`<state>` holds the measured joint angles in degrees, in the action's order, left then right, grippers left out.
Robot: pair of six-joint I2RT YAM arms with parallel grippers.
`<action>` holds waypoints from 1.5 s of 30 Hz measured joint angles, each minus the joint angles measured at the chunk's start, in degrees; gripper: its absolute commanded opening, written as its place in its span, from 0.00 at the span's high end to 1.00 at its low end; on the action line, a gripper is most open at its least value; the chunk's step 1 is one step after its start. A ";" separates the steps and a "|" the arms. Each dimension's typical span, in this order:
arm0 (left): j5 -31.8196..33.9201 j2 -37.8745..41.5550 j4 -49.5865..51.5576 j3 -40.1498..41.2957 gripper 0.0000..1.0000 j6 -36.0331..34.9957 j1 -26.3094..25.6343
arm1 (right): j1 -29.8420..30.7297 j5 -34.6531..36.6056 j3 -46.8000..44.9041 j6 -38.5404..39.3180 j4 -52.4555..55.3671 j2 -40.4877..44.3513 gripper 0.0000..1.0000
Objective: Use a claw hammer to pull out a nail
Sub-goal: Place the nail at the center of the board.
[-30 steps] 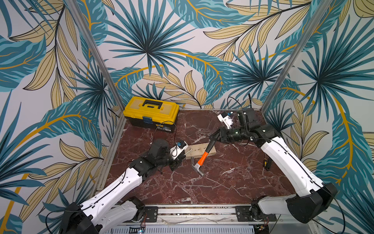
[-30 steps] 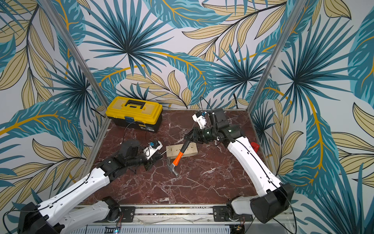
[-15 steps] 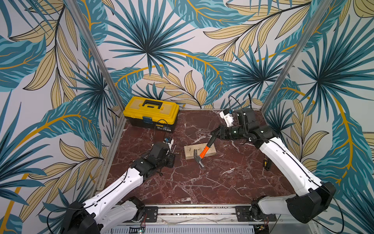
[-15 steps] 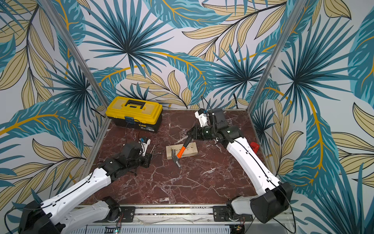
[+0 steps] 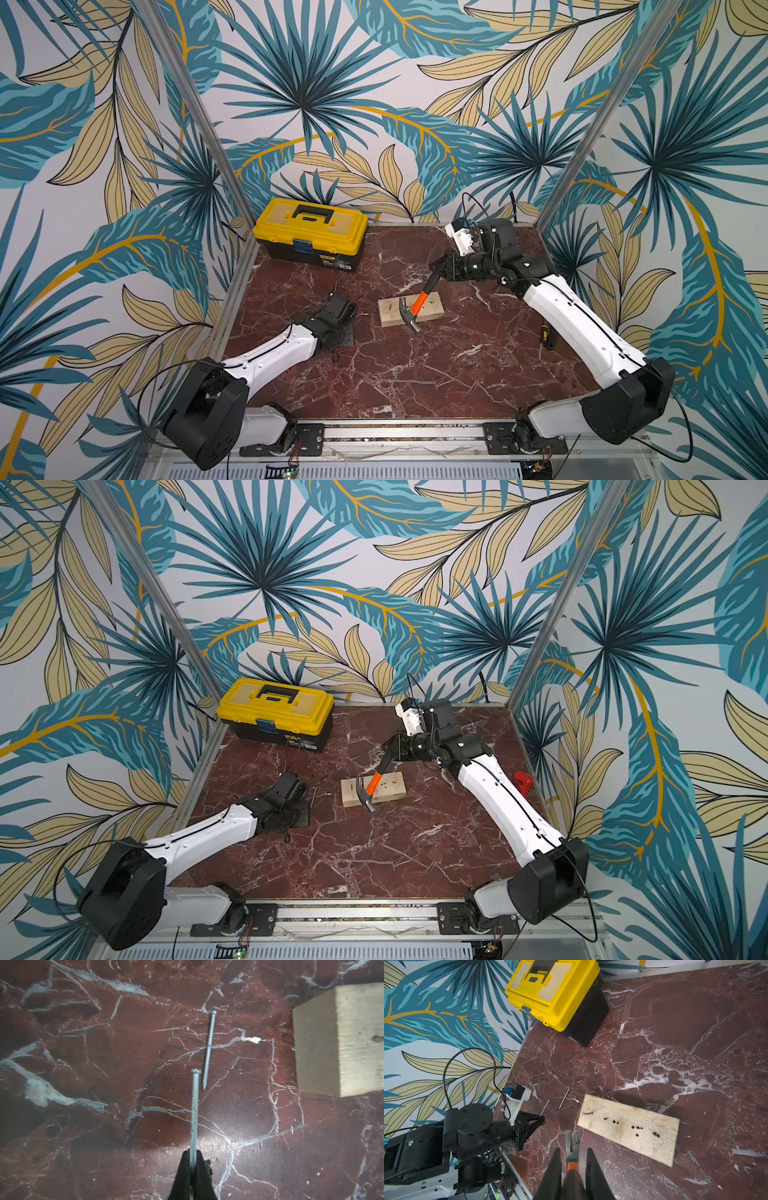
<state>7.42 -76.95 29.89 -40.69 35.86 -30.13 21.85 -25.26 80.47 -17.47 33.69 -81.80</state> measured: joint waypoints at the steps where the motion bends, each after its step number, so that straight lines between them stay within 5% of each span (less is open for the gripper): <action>1: 0.15 -0.96 0.00 -0.39 1.00 0.57 0.00 | 0.00 0.00 0.02 0.37 0.00 -0.09 1.00; 24: 0.28 -12.22 0.59 -5.53 0.99 1.44 1.38 | 0.00 5.07 -2.58 -0.57 0.04 2.84 1.00; 45: 0.28 -15.74 0.24 -9.22 0.70 -1.40 1.79 | 0.00 8.74 -3.21 -4.61 -1.16 -0.72 1.00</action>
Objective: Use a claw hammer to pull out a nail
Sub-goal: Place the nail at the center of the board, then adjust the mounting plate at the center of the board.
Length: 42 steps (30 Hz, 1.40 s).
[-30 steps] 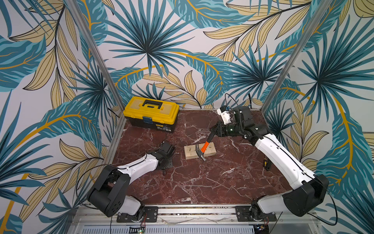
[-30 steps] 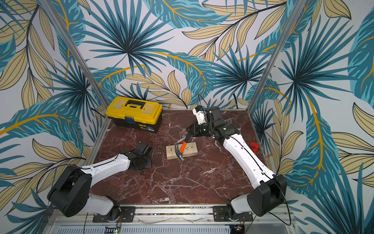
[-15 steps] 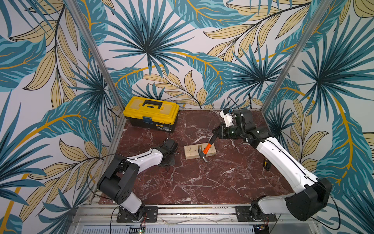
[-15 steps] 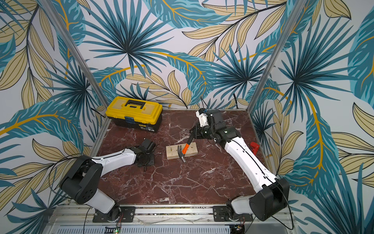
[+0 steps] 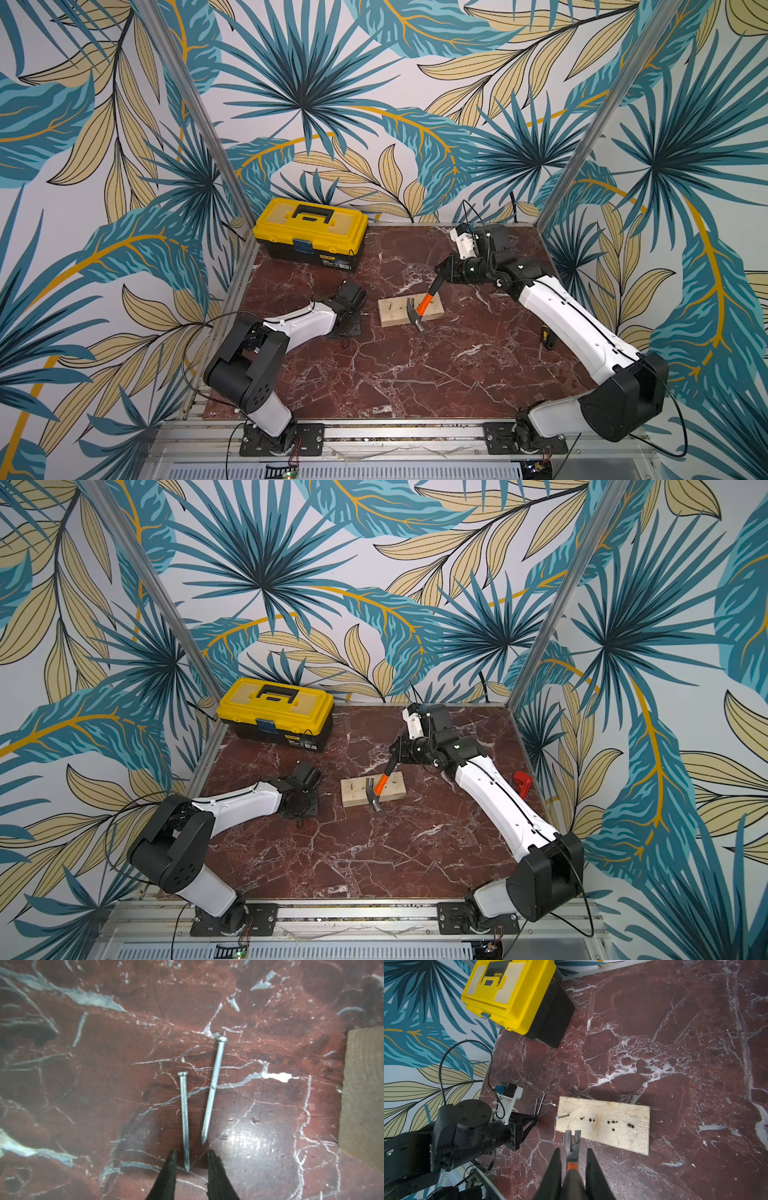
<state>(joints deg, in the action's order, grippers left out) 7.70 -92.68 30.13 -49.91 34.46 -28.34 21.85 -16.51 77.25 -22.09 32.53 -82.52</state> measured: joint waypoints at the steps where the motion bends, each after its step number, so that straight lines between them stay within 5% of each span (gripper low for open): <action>1: 0.00 0.15 0.35 0.00 0.70 -0.17 0.07 | 0.00 0.07 0.00 -0.04 -0.15 -0.09 1.00; 21: -1.60 16.70 2.34 -1.92 0.62 -6.95 0.26 | 0.00 1.40 0.76 -1.53 -3.21 -0.74 1.00; 42: -11.93 20.15 -3.41 -0.63 0.61 -10.56 -1.29 | 0.00 3.98 -4.61 -3.58 -5.46 4.42 1.00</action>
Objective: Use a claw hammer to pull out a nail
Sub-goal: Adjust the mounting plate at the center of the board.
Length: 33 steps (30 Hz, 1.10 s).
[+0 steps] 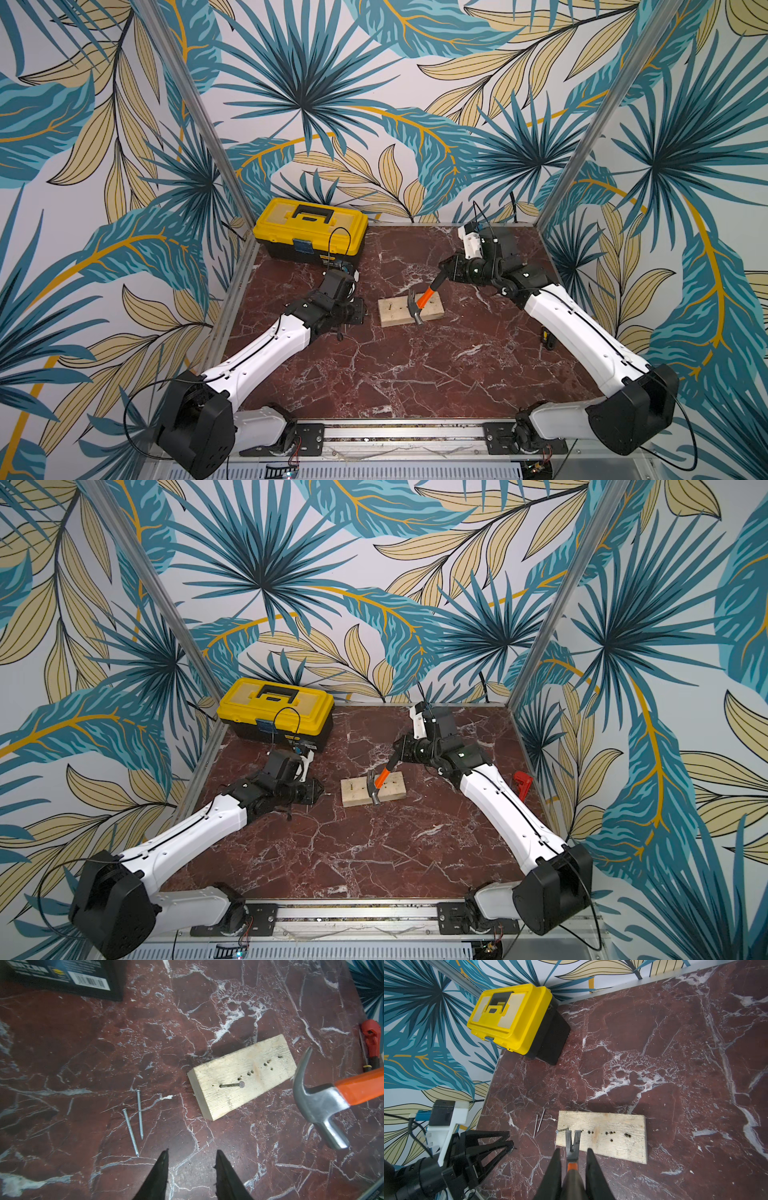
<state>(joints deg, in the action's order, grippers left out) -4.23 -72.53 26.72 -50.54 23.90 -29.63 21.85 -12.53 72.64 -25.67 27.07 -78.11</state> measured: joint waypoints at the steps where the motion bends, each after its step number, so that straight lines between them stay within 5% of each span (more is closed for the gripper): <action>1: -0.37 0.00 -0.42 0.33 0.61 -0.20 -0.11 | 0.00 0.33 -0.31 0.02 0.09 0.15 1.00; 10: -2.38 -3.06 -4.35 0.66 0.59 -3.23 -0.31 | 0.00 2.38 -0.55 1.64 1.90 0.31 1.00; 24: -1.51 -27.26 -8.98 -15.34 0.60 -6.12 0.11 | 0.00 2.64 -0.55 5.16 4.68 0.52 1.00; 33: 0.96 -34.88 -9.51 -20.06 0.61 -5.35 0.26 | 0.00 1.62 -0.55 5.35 5.53 1.46 1.00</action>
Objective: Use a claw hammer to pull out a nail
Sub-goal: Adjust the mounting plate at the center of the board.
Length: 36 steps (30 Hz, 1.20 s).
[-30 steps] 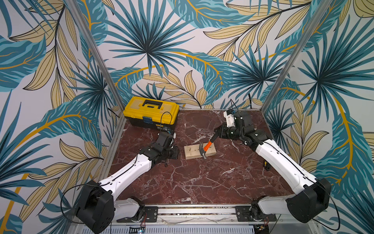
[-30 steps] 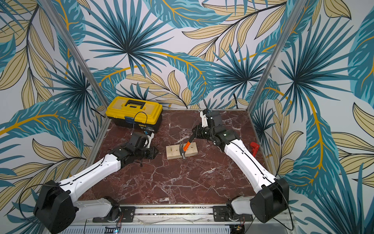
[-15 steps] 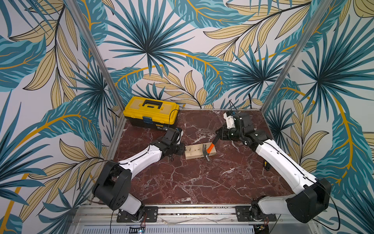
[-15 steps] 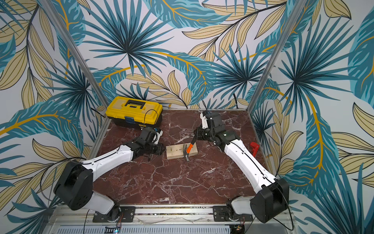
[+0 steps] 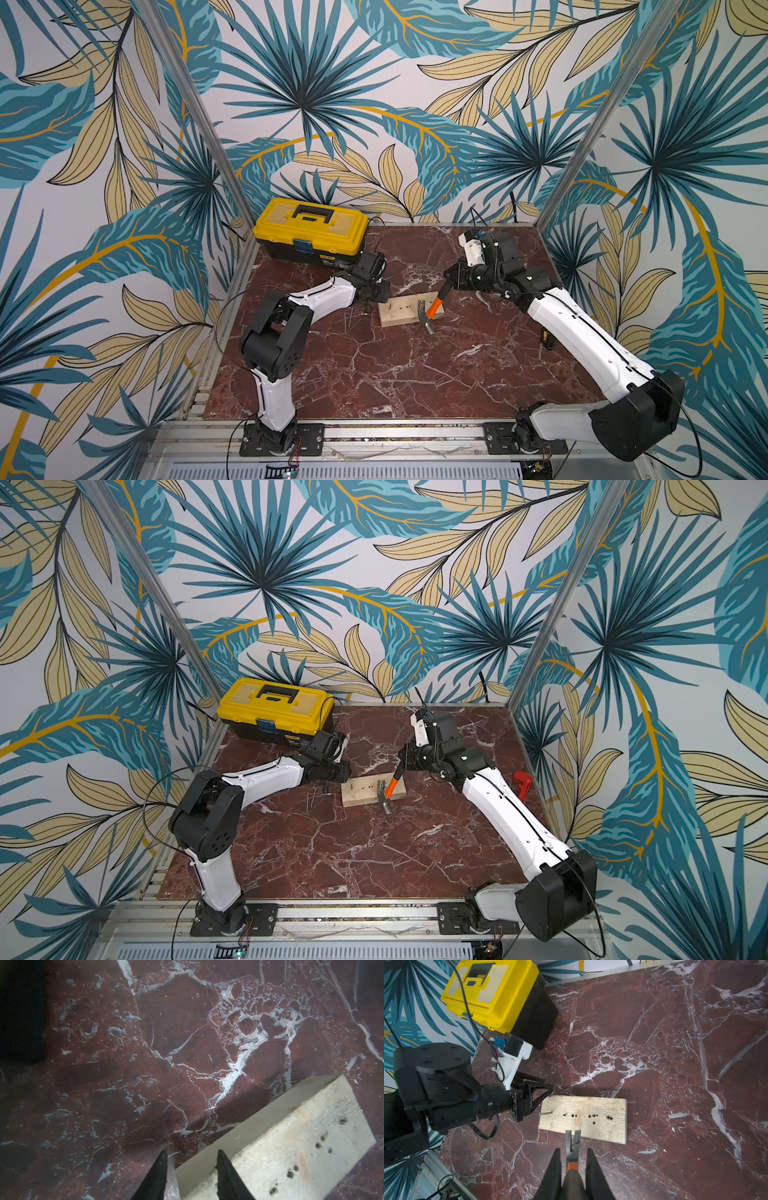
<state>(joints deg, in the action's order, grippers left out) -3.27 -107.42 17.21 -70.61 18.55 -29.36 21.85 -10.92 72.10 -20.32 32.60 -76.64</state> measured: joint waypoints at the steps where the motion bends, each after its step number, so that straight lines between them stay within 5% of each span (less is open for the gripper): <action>1: 0.33 -0.33 0.09 0.00 0.62 0.11 0.00 | 0.00 -0.09 0.00 -0.02 0.04 0.04 1.00; 21: -4.46 4.13 -1.07 7.50 0.68 2.29 -1.79 | 0.00 -0.26 -0.50 -0.20 0.33 0.15 1.00; 36: -6.56 18.99 0.72 12.02 0.64 0.92 -2.93 | 5.40 2.03 5.86 6.29 10.38 0.13 1.00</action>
<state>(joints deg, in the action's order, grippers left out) -9.82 -88.42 17.93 -58.59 19.46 -32.29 27.24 -8.88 77.95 -14.02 42.98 -76.51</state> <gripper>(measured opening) 0.362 0.195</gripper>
